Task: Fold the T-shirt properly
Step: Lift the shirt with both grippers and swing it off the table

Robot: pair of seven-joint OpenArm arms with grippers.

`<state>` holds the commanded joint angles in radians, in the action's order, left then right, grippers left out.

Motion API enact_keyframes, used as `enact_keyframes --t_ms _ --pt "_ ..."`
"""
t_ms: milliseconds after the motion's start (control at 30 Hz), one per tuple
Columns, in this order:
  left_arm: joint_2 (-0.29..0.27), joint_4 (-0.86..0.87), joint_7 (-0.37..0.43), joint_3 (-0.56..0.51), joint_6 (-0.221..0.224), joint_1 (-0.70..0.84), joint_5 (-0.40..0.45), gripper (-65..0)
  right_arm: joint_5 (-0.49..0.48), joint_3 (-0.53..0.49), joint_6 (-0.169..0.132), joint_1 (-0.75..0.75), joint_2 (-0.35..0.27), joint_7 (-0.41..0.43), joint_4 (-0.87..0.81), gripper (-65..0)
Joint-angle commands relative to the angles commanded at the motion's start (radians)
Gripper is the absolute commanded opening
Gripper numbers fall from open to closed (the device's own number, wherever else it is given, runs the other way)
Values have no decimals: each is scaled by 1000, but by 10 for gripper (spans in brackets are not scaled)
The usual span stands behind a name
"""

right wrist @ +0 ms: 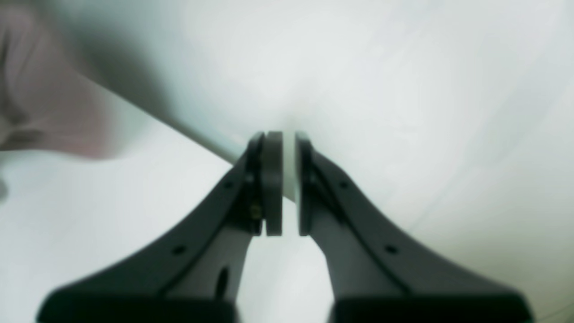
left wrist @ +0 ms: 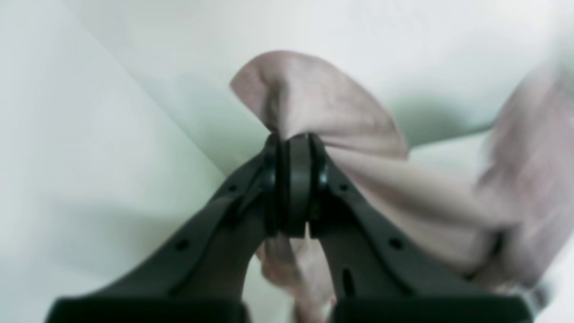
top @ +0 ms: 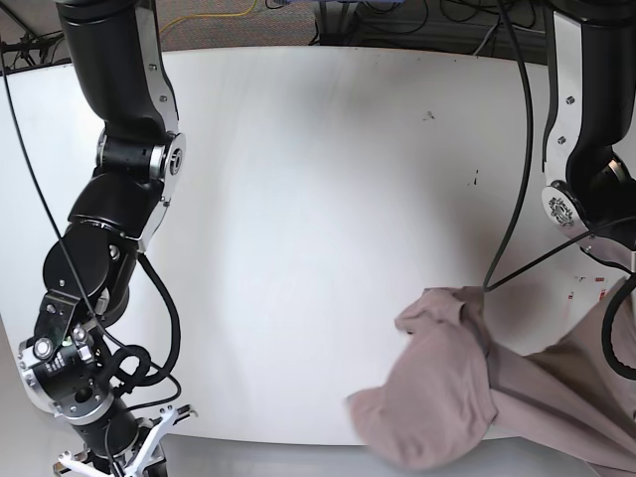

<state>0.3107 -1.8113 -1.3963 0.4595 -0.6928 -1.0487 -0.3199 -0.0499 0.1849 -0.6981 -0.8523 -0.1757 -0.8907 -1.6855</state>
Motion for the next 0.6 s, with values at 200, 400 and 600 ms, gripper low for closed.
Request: enact_keyframes --t_ms 200,400,600 --pt "2 -12 0 -2 -2 57 -2 -650 0 5 0 52 0 -34 -5 -609" --pt "3 -12 0 -2 -3 87 -3 -650 -3 3 0 123 0 -32 -34 -609" --pt "3 -14 0 -2 -3 98 -3 -650 0 5 0 190 2 -32 -71 -609"
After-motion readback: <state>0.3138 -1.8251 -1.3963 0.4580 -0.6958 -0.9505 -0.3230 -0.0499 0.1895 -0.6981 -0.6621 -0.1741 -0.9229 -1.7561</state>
